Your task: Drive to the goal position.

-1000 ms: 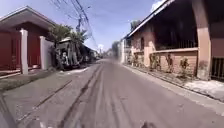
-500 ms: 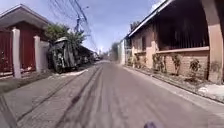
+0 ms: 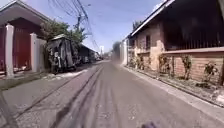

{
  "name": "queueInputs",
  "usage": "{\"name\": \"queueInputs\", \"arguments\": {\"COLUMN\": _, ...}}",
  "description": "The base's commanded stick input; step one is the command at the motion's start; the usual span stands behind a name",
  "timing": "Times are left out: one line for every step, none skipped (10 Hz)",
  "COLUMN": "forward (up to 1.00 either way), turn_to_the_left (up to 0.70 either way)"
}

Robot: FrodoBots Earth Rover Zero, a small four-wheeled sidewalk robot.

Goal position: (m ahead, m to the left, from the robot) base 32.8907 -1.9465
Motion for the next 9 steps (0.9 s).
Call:
{"name": "queueInputs", "arguments": {"forward": 1.0, "turn_to_the_left": 0.0}}
{"name": "queueInputs", "arguments": {"forward": 1.0, "turn_to_the_left": 0.0}}
{"name": "queueInputs", "arguments": {"forward": 1.0, "turn_to_the_left": 0.0}}
{"name": "queueInputs", "arguments": {"forward": 1.0, "turn_to_the_left": 0.0}}
{"name": "queueInputs", "arguments": {"forward": 1.0, "turn_to_the_left": 0.0}}
{"name": "queueInputs", "arguments": {"forward": 1.0, "turn_to_the_left": 0.0}}
{"name": "queueInputs", "arguments": {"forward": 1.0, "turn_to_the_left": 0.0}}
{"name": "queueInputs", "arguments": {"forward": 1.0, "turn_to_the_left": 0.0}}
{"name": "queueInputs", "arguments": {"forward": 1.0, "turn_to_the_left": 0.0}}
